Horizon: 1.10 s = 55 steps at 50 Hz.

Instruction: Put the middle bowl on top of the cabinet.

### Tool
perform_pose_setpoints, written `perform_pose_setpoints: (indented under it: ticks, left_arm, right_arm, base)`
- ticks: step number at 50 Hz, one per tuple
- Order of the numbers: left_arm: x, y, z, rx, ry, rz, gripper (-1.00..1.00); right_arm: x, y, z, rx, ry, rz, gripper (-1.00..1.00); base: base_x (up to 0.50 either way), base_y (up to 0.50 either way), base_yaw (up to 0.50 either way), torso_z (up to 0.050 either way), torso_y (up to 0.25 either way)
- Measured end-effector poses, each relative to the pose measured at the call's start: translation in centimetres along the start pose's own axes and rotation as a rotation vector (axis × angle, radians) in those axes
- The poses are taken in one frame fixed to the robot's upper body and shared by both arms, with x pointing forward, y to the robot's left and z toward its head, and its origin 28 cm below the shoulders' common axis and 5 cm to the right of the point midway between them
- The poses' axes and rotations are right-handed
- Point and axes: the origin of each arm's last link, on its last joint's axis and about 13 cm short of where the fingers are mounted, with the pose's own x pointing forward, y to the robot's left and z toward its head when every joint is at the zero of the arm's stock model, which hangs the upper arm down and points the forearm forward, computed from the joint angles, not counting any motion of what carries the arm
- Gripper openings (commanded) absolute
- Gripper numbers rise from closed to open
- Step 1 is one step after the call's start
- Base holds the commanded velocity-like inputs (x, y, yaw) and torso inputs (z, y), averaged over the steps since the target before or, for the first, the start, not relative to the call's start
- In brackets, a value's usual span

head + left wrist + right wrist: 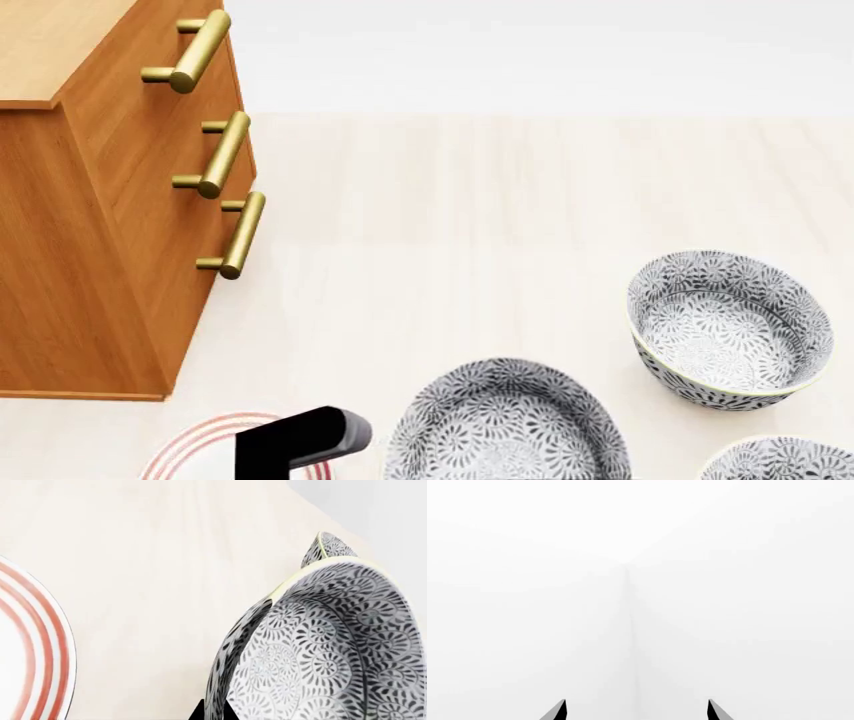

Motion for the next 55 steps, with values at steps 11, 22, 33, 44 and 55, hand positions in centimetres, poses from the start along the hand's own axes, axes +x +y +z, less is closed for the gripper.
perform_pose_setpoints:
  ticks: [11, 22, 33, 44, 55]
  left_arm:
    - [-0.3, -0.1, 0.0, 0.002, -0.012, -0.020, -1.00]
    - [-0.6, -0.3, 0.1, 0.007, -0.020, -0.030, -1.00]
    - [-1.4, -0.7, 0.3, 0.037, -0.056, -0.050, -1.00]
    - [-2.9, -1.4, 0.7, 0.076, -0.110, -0.092, -1.00]
    - [-4.5, -2.1, 1.3, 0.129, -0.181, -0.136, -1.00]
  right_arm:
    - [0.0, 0.0, 0.0, 0.000, -0.001, 0.001, 1.00]
    - [0.0, 0.1, 0.0, 0.001, -0.001, 0.003, 1.00]
    - [0.0, 0.1, 0.0, 0.001, -0.004, 0.002, 1.00]
    - [0.0, 0.1, 0.1, 0.001, -0.007, -0.001, 1.00]
    - [0.0, 0.2, 0.1, 0.001, -0.012, -0.004, 1.00]
  base:
    - [0.00, 0.00, 0.00, 0.020, 0.189]
    - [0.00, 0.00, 0.00, 0.027, 0.250]
    - [0.00, 0.00, 0.00, 0.027, 0.250]
    - [0.00, 0.00, 0.00, 0.027, 0.250]
    - [0.00, 0.00, 0.00, 0.028, 0.250]
